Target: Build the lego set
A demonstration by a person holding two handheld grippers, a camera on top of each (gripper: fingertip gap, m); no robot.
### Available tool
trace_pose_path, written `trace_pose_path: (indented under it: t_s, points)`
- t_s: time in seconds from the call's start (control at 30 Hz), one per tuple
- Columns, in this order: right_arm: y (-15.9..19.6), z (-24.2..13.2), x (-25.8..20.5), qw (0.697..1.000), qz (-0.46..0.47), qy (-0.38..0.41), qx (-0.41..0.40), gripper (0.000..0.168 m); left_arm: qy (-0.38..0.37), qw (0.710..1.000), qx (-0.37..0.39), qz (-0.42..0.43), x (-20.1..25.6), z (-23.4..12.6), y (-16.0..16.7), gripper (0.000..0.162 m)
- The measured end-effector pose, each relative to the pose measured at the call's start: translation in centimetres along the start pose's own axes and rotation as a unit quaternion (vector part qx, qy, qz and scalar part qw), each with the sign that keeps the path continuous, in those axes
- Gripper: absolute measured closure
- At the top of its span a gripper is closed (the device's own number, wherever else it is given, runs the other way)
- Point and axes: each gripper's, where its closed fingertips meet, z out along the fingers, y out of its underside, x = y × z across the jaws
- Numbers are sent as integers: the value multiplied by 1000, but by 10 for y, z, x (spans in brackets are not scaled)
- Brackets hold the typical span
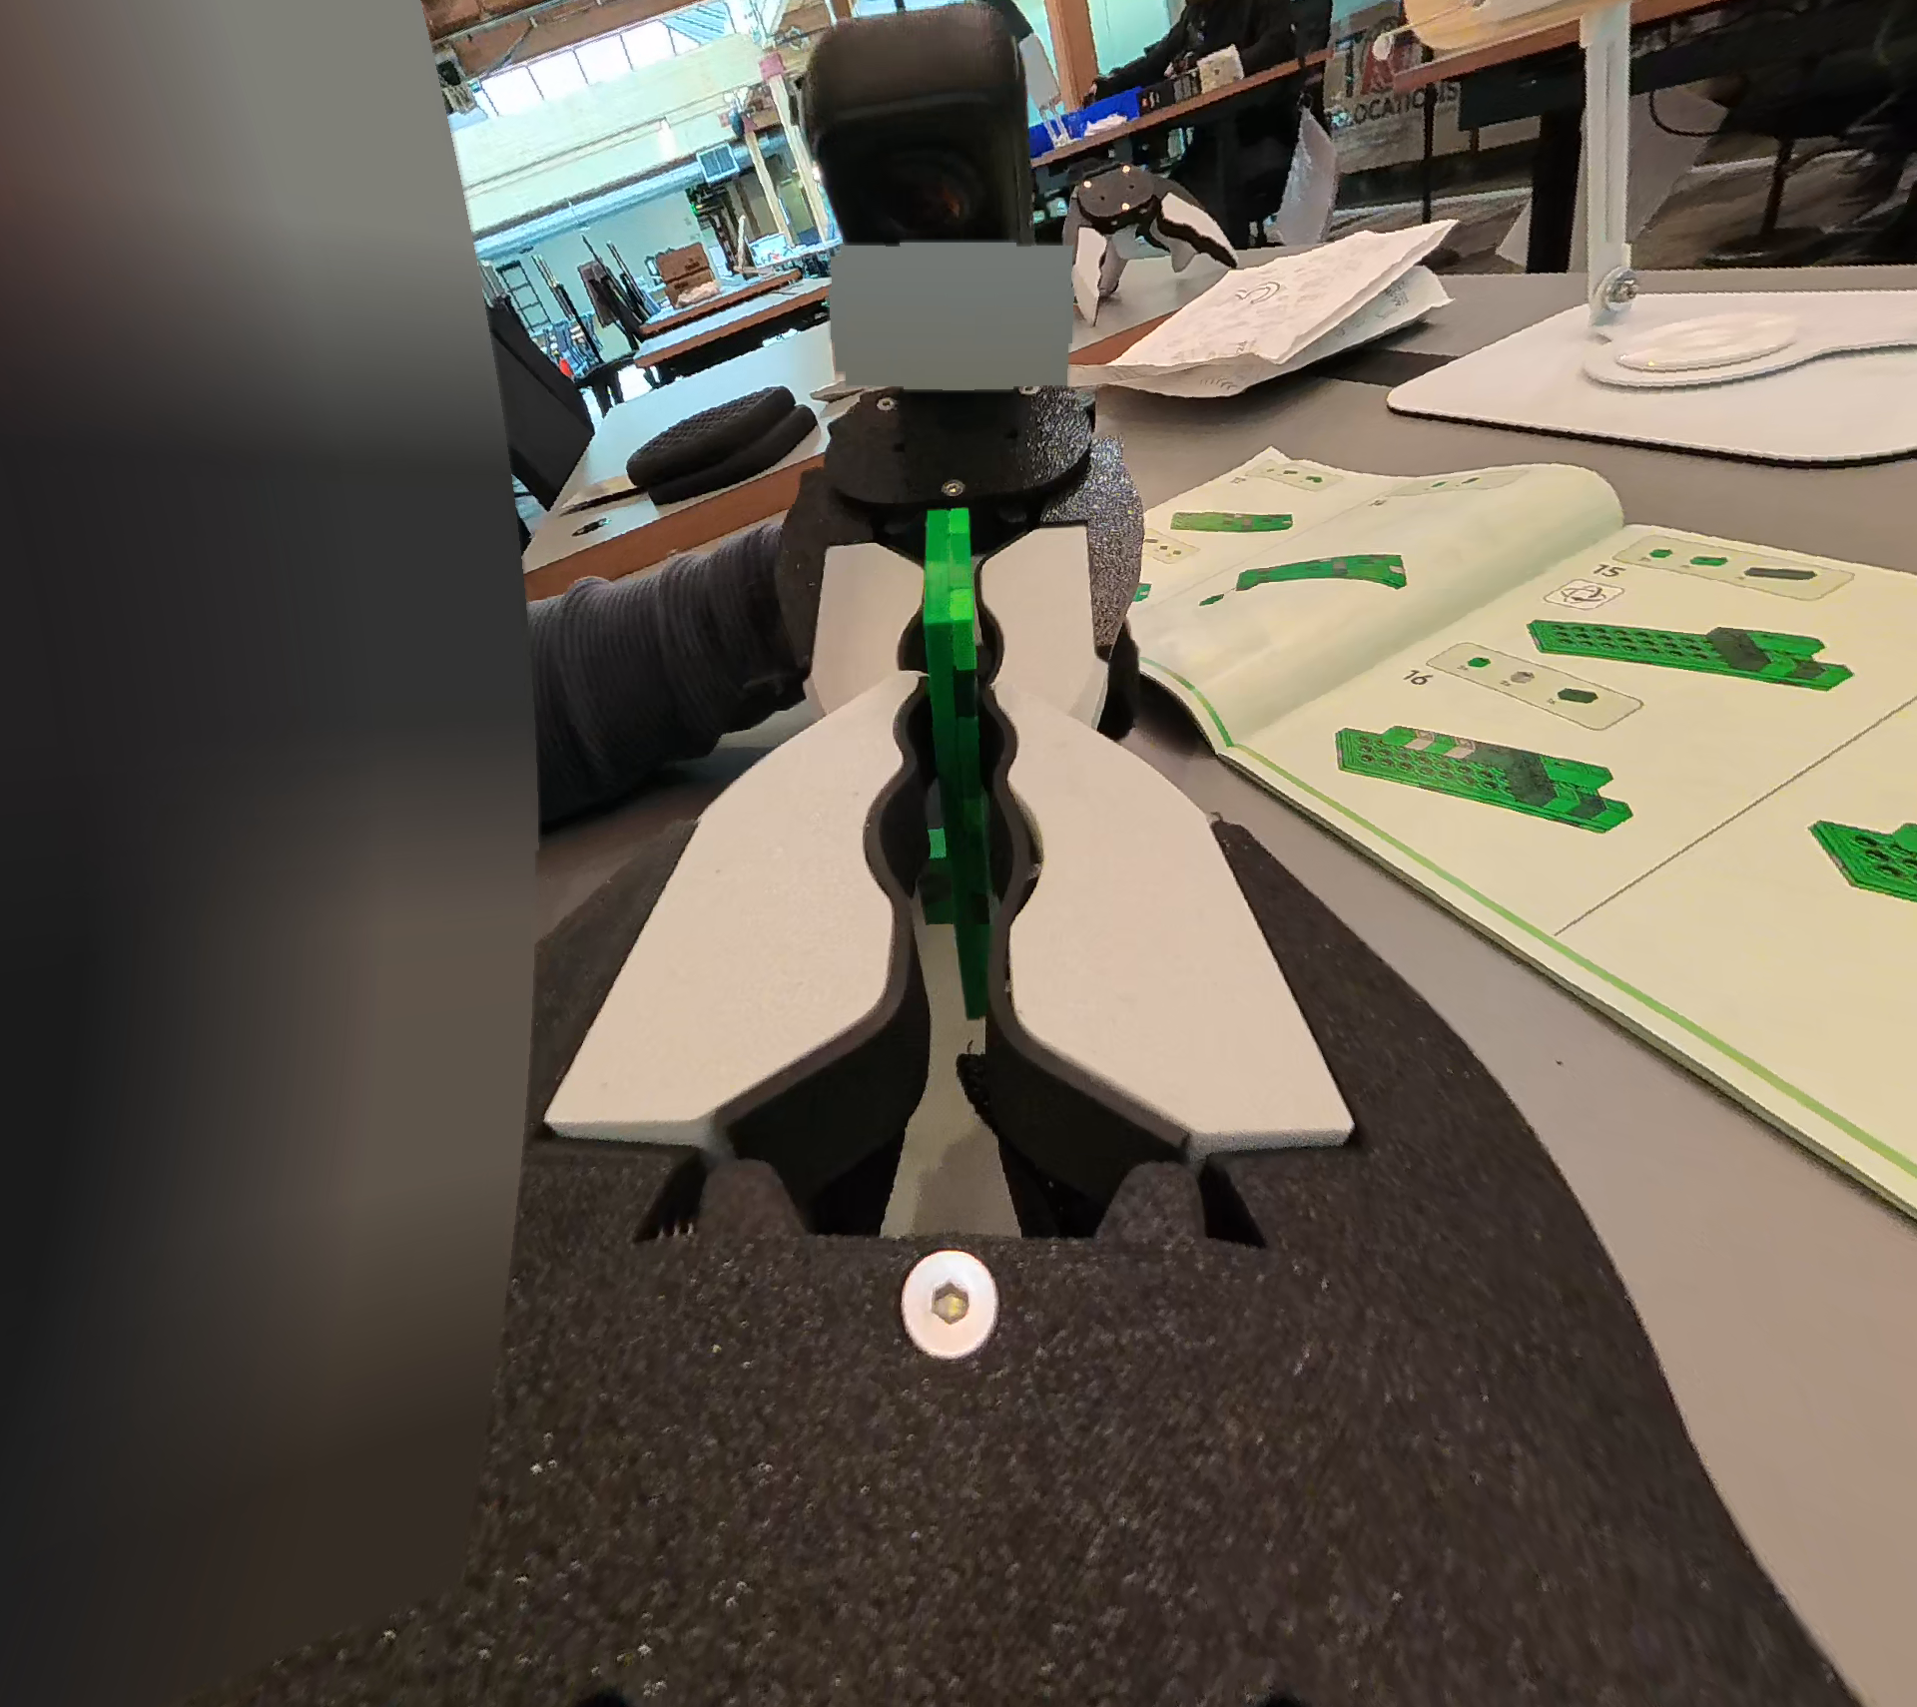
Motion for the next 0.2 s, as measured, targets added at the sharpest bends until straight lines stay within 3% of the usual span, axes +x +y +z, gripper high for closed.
trace_pose_path:
  t_s: [0.03, 0.2]
  points:
    - [0, 0, 1, 1000, 2, 1, 2, 162, 1, 1000, 2, -1, 0, 0, 0, 145]
    - [-4, -1, 0, 1000, 9, -1, 16, 162, 10, 1000, 27, -8, 2, -2, -5, 144]
